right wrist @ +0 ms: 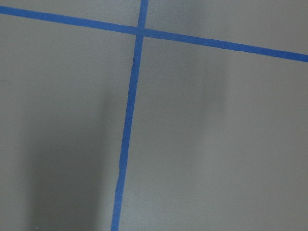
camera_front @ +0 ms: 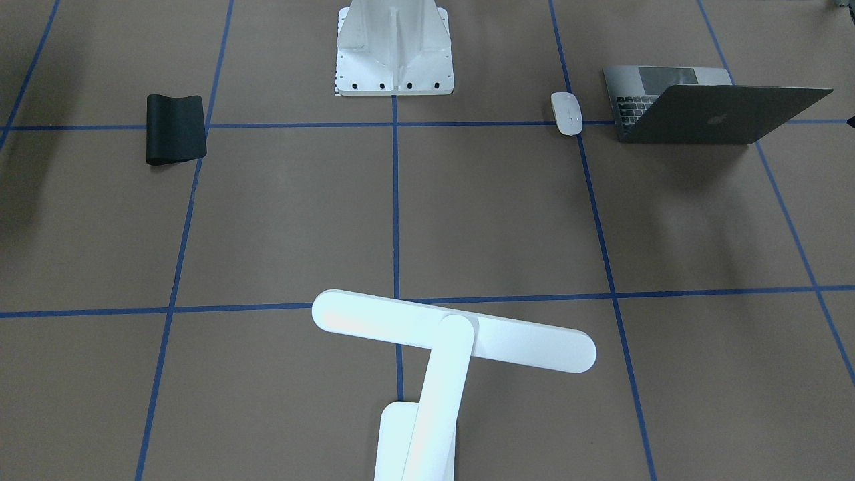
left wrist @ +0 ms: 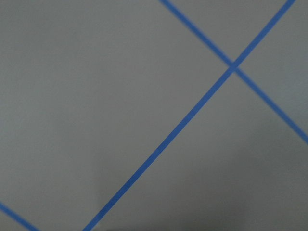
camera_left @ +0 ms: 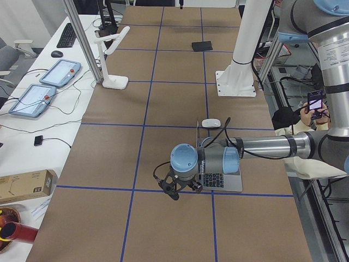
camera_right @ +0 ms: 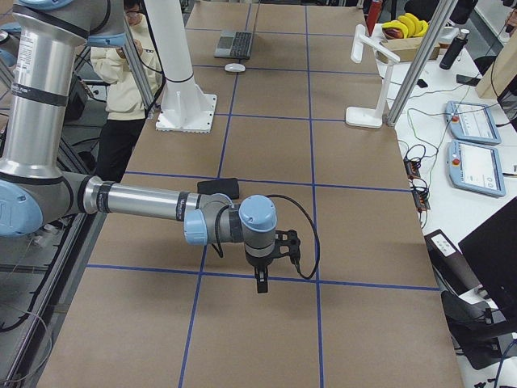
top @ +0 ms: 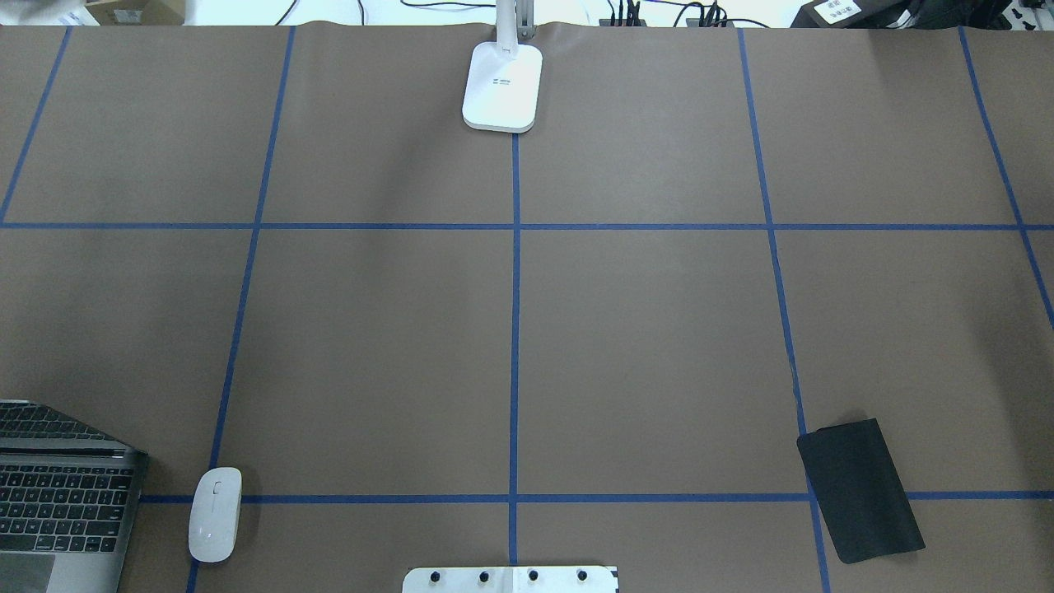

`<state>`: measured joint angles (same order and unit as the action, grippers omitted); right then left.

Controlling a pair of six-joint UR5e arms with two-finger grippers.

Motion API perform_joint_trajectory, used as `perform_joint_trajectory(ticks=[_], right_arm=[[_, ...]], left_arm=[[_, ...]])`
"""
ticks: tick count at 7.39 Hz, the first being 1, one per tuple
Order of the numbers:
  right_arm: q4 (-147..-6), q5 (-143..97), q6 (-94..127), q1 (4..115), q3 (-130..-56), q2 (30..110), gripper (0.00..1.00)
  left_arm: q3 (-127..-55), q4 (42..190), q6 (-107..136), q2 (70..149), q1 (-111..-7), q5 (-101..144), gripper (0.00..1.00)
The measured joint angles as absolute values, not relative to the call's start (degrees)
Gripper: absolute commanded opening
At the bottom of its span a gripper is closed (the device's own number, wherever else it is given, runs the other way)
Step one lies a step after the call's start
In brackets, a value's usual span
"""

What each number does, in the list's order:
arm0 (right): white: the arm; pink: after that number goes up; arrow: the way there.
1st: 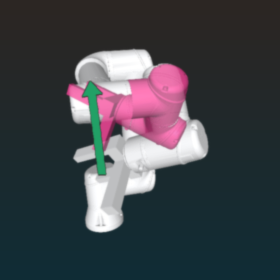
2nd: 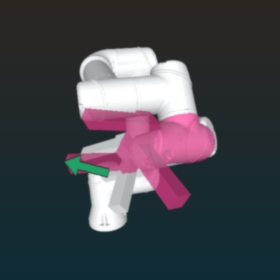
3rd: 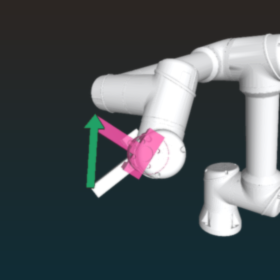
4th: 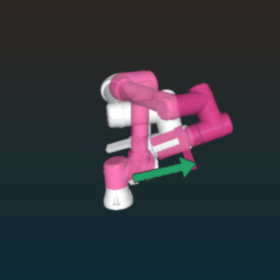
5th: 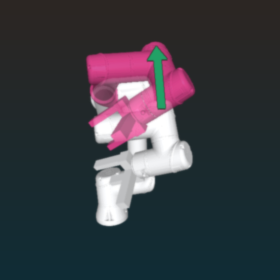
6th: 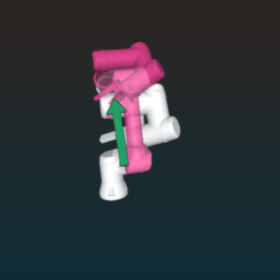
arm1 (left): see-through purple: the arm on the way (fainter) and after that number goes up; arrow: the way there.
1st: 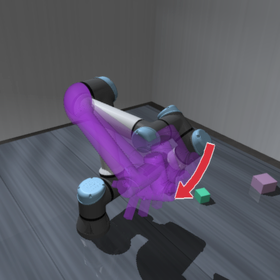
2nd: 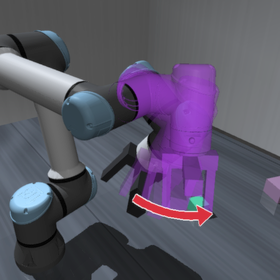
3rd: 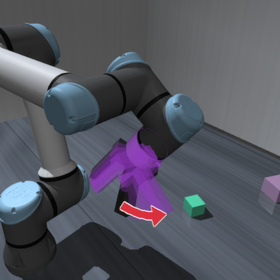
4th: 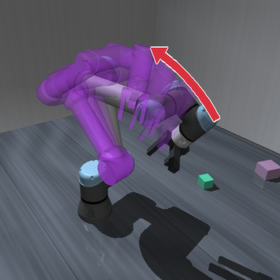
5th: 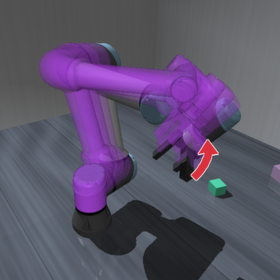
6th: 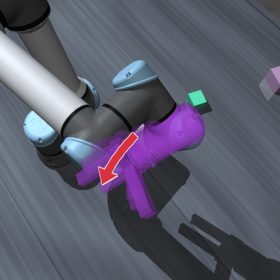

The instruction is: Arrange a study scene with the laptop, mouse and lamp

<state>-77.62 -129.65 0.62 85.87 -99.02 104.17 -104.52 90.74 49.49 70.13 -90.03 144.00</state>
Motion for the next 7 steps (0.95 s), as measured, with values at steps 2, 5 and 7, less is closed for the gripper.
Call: perform_joint_trajectory(ticks=[2, 5, 7], right_arm=[[-77.6, -130.2, 0.8, 85.9, -100.8, 104.6, 1.0], [-77.4, -131.7, 0.6, 85.9, -104.0, 108.1, 1.0], [-77.3, -131.8, 0.4, 85.9, -104.7, 108.9, 1.0]], left_arm=[[-105.7, 90.6, 54.7, 68.7, -90.0, 144.7, 0.99], [-105.8, 93.5, 64.7, 68.4, -88.9, 149.4, 0.99], [-105.7, 102.1, 75.4, 67.7, -84.6, 151.0, 0.99]])
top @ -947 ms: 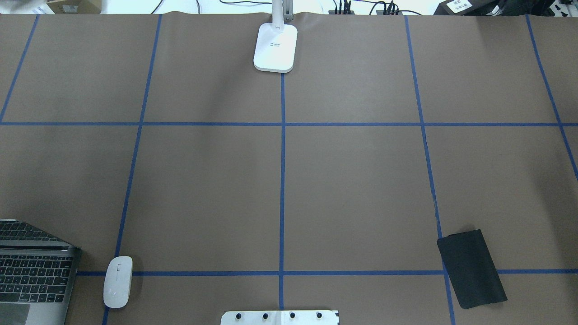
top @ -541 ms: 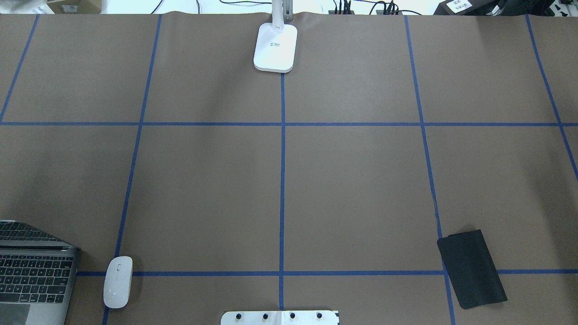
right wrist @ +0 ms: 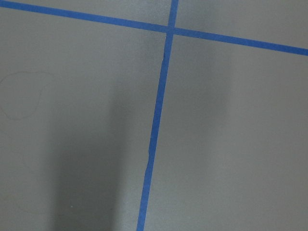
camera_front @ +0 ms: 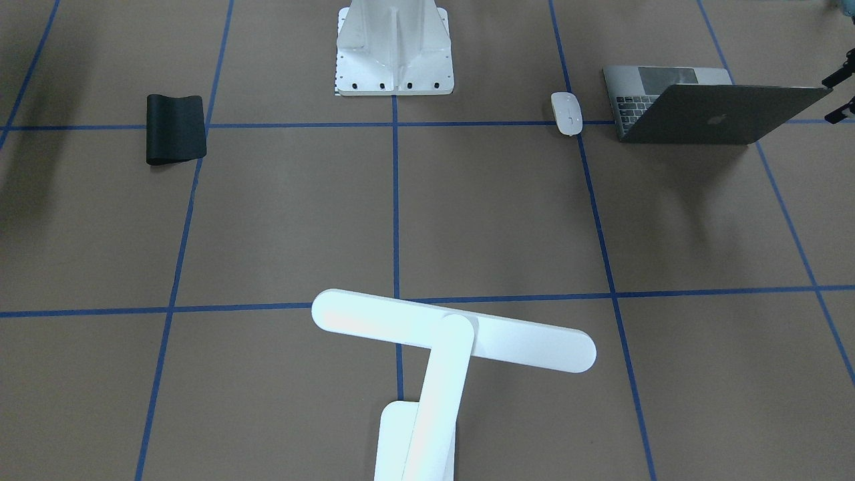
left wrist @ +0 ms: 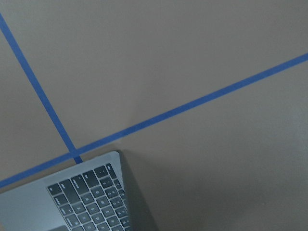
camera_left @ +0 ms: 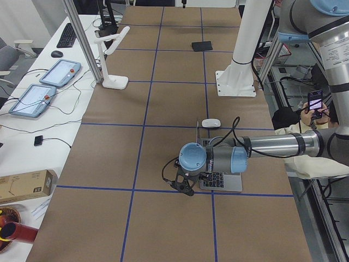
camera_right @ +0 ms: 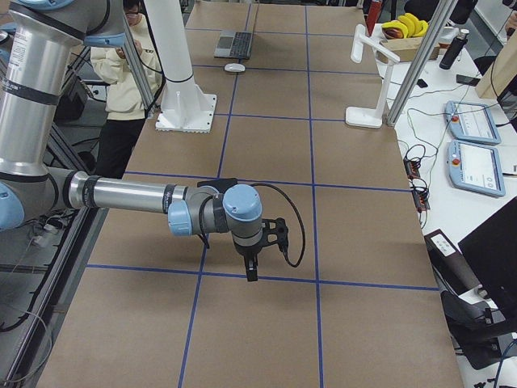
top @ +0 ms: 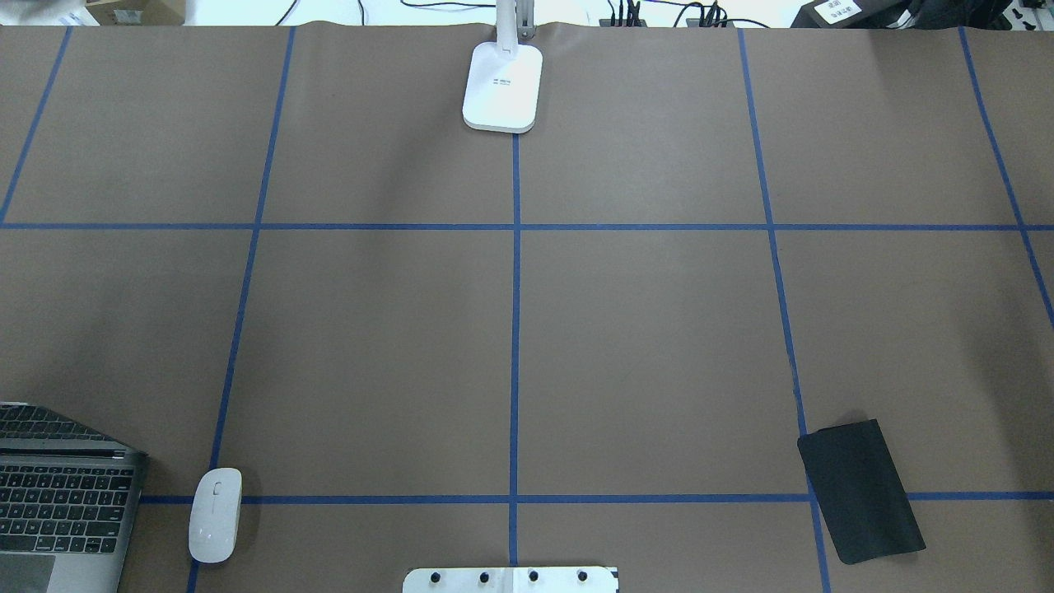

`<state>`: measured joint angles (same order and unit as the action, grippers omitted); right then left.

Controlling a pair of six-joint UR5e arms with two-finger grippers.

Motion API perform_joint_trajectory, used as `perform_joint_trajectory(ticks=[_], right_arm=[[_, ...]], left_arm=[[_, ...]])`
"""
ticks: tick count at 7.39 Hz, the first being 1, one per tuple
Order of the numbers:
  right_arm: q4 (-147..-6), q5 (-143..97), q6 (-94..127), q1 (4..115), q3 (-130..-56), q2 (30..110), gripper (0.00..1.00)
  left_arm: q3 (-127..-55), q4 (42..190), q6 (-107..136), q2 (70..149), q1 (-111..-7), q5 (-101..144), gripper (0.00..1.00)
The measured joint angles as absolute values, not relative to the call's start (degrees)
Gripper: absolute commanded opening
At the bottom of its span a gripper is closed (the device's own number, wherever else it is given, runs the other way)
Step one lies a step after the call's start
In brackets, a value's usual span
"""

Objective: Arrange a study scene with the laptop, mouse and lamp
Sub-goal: 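Grasp the grey laptop's edge with the left gripper and lift it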

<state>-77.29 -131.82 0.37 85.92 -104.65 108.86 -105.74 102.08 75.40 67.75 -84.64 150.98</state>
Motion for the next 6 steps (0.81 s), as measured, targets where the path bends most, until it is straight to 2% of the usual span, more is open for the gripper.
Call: perform_joint_trajectory(ticks=[6], right_arm=[[-77.3, -131.9, 0.0, 86.0, -105.9, 110.1, 1.0]], left_arm=[[-105.5, 128.9, 107.3, 65.8, -71.2, 152.1, 0.99]])
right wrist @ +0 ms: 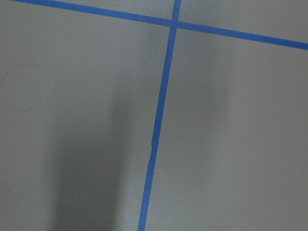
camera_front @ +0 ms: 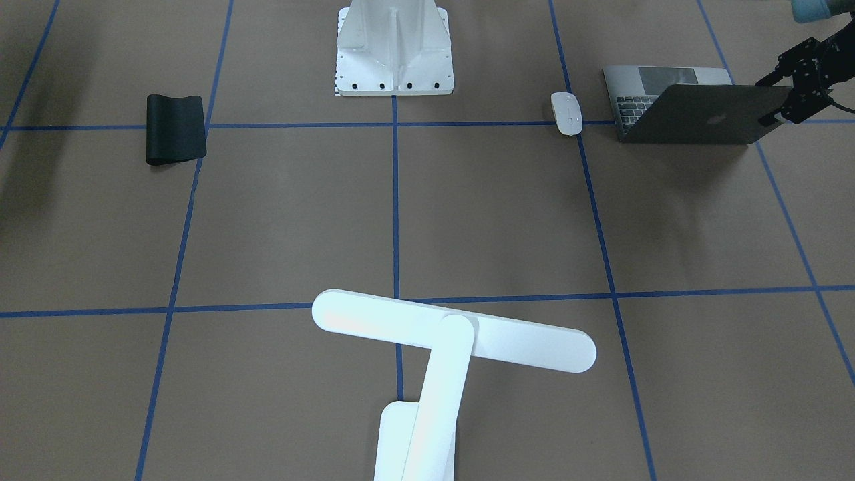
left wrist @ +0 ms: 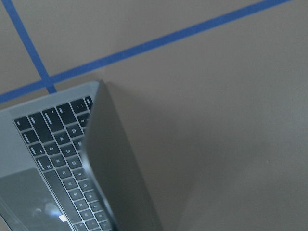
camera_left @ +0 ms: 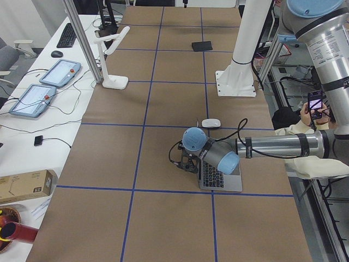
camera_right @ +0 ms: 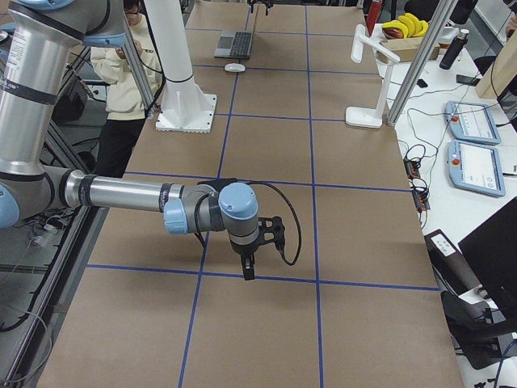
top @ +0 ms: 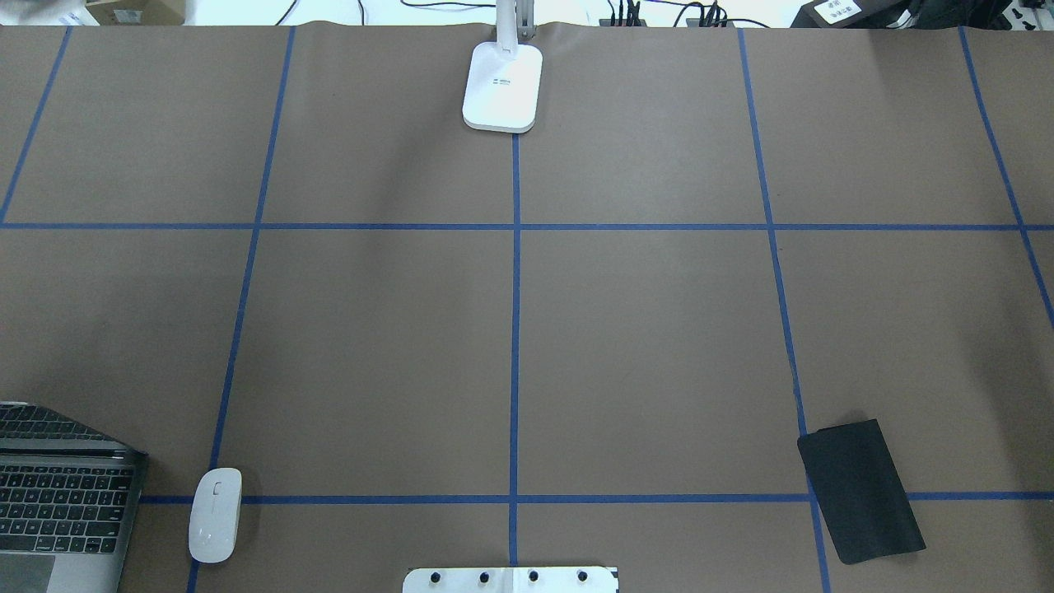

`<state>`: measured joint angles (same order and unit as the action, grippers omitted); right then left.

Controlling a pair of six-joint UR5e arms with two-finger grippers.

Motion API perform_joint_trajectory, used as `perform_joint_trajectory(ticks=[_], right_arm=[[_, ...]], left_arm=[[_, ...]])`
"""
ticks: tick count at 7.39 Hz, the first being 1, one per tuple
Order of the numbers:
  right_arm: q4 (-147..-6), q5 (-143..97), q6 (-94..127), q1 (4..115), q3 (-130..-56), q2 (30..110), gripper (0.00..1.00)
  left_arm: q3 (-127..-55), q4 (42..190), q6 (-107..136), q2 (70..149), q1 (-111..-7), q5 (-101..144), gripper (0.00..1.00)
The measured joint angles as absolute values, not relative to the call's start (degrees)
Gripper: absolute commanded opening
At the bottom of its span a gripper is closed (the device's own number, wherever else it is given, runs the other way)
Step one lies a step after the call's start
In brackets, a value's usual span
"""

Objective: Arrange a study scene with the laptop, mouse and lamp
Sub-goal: 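Grasp the grey laptop's edge with the left gripper and lift it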

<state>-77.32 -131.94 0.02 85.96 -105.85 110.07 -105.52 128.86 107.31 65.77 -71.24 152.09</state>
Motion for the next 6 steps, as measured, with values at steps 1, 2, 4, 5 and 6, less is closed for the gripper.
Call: perform_joint_trajectory(ticks=[1, 2, 4, 5, 6], right_arm=[[-77.3, -132.0, 0.0, 86.0, -105.9, 110.3, 1.0], [-77.3, -132.0, 0.0, 86.0, -106.0, 110.4, 1.0], [-77.3, -132.0, 0.0, 86.0, -106.0, 110.5, 1.0], [-77.3, -132.0, -0.1, 86.0, -106.0, 110.5, 1.0], [-77.3, -132.0, -0.1, 86.0, -106.2, 110.6, 1.0]], left_arm=[[-105.5, 132.2, 111.5, 65.8, -69.4, 152.0, 0.99], [-105.5, 135.2, 115.4, 65.9, -67.7, 151.9, 0.91], [-105.4, 138.4, 119.3, 66.0, -65.8, 151.6, 0.0], [-105.4, 138.8, 119.6, 66.1, -65.5, 151.5, 0.0], [-105.3, 139.0, 119.5, 66.1, -65.4, 151.5, 0.0]])
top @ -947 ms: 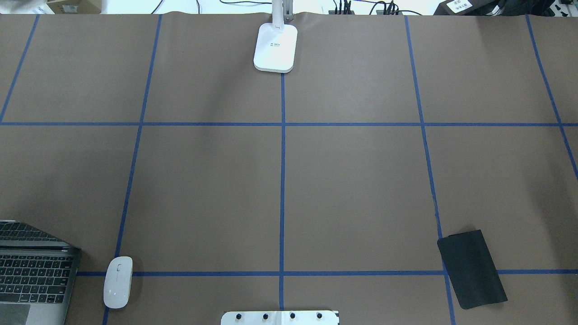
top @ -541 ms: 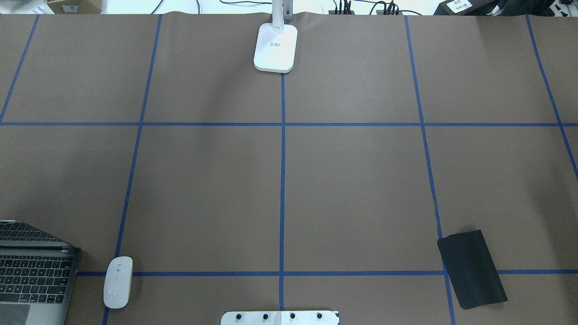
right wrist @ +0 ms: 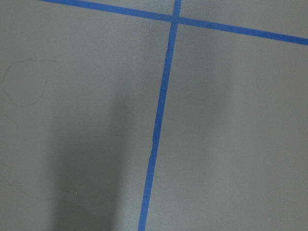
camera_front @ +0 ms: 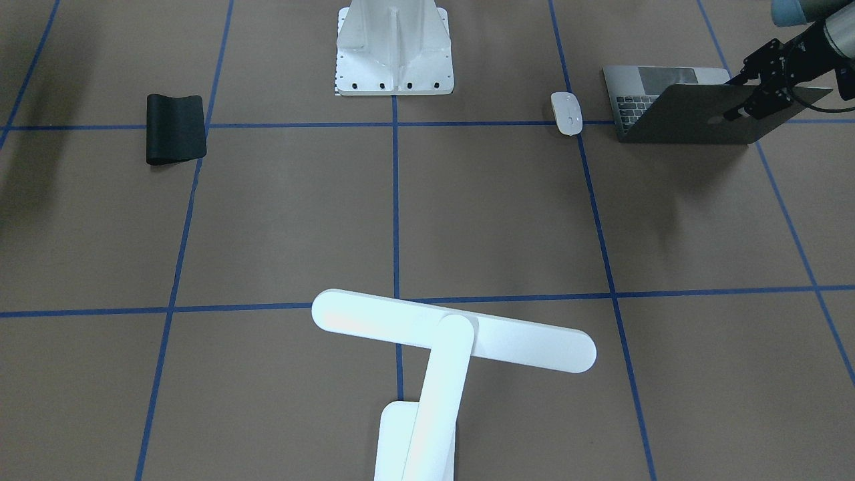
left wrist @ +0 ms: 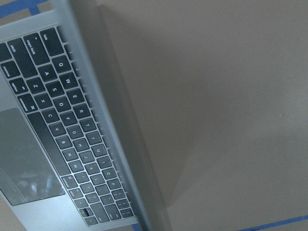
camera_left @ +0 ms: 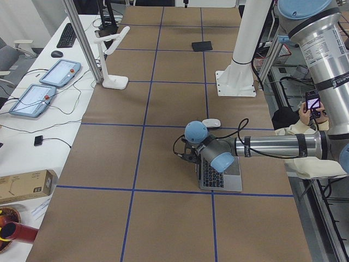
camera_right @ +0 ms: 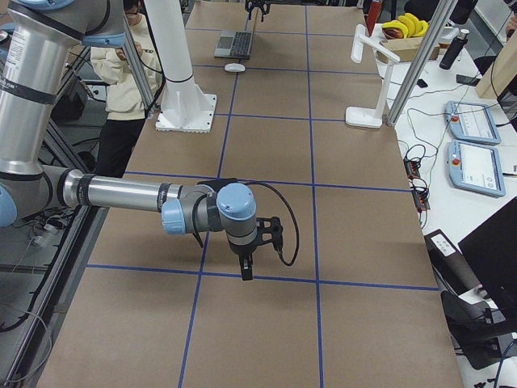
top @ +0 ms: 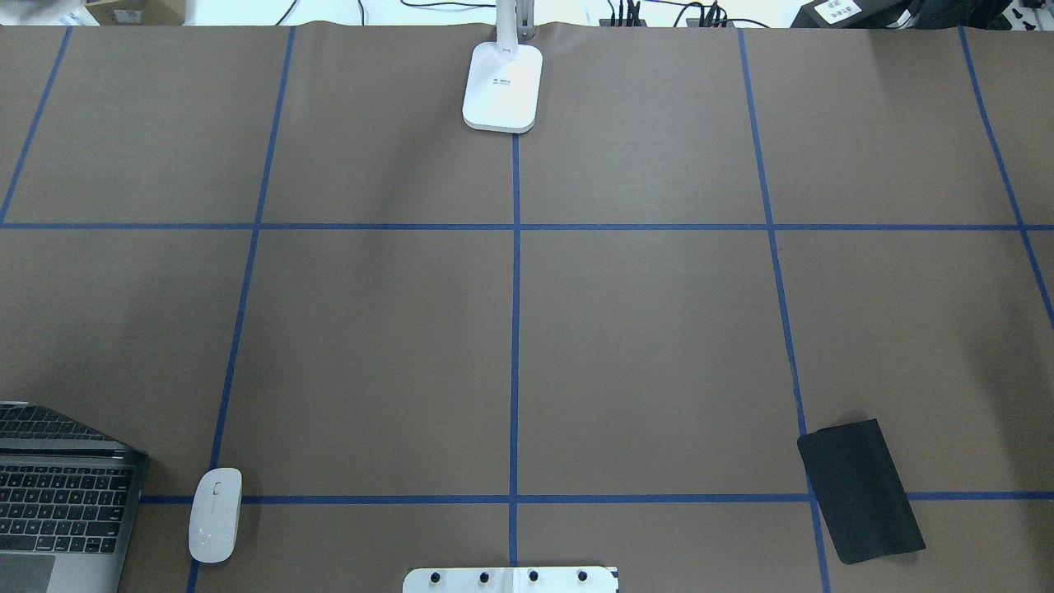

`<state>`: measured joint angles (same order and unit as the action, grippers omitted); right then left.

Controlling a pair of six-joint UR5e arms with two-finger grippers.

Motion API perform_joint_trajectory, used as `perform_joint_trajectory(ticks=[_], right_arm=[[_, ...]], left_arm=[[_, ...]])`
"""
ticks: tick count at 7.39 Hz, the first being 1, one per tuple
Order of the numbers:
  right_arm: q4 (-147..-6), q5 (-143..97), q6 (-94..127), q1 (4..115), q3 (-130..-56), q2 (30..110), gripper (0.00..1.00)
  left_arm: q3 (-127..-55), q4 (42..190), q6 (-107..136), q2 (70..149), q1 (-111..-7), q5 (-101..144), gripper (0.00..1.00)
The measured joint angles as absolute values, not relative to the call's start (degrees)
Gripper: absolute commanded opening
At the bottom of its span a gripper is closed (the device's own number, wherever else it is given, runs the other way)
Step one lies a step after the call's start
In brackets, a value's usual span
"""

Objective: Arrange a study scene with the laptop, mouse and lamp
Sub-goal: 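Grasp the grey laptop's edge with the left gripper and lift it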

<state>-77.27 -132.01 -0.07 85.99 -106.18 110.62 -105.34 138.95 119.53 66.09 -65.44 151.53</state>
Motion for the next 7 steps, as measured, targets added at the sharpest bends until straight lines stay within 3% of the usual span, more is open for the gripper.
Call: perform_joint_trajectory(ticks=[7], right_arm=[[-77.3, -132.0, -0.4, 86.0, -106.6, 112.0, 1.0]], left_arm=[[-107.0, 136.3, 119.6, 67.6, -66.1, 158.7, 0.0]])
